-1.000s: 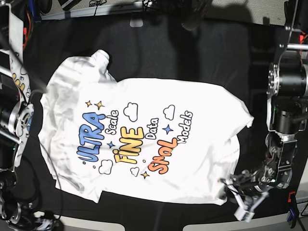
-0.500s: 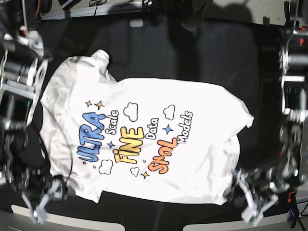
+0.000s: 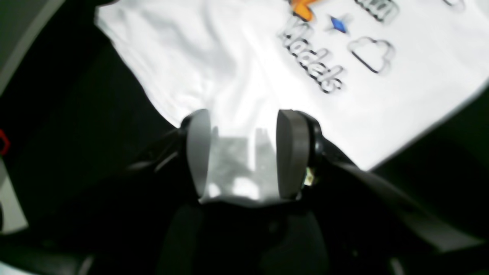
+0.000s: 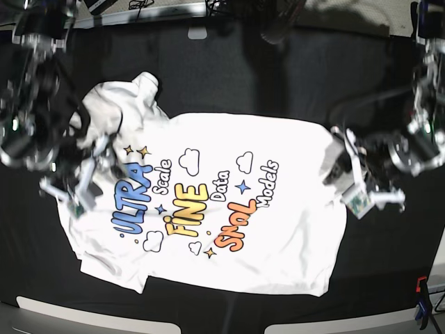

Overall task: Layout the t-shirt on the table in an organized manner, then fold the t-shirt properly
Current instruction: 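Release the shirt and raise both grippers away from it, then grasp the shirt's shoulder with the right gripper and pull it outward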

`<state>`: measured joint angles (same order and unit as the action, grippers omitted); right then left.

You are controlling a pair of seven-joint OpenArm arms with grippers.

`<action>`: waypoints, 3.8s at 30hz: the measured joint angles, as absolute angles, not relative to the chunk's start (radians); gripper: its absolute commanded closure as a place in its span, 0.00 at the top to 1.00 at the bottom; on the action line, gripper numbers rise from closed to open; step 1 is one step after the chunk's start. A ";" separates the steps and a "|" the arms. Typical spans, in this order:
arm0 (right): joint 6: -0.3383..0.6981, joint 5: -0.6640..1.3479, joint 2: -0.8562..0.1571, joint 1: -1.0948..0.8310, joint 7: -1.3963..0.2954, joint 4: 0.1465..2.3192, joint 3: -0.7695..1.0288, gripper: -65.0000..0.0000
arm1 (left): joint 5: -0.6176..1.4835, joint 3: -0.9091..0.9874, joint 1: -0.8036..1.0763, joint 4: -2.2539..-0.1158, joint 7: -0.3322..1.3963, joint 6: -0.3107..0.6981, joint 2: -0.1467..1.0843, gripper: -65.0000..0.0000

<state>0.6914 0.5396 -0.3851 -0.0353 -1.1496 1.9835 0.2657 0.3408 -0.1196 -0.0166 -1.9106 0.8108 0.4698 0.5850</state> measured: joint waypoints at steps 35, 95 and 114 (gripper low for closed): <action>0.248 -0.307 -0.558 -0.715 -0.782 2.151 -0.168 0.55 | 0.287 -0.118 0.338 -2.076 0.839 0.263 0.585 0.40; -0.196 -0.997 -0.826 -0.906 -1.127 2.114 -0.591 0.00 | 0.186 -0.118 0.338 -2.056 0.676 0.264 0.585 0.40; -0.273 -0.998 -0.829 -0.904 -1.199 2.115 -0.547 0.00 | 0.049 -0.119 0.238 -1.767 0.572 0.472 0.582 0.34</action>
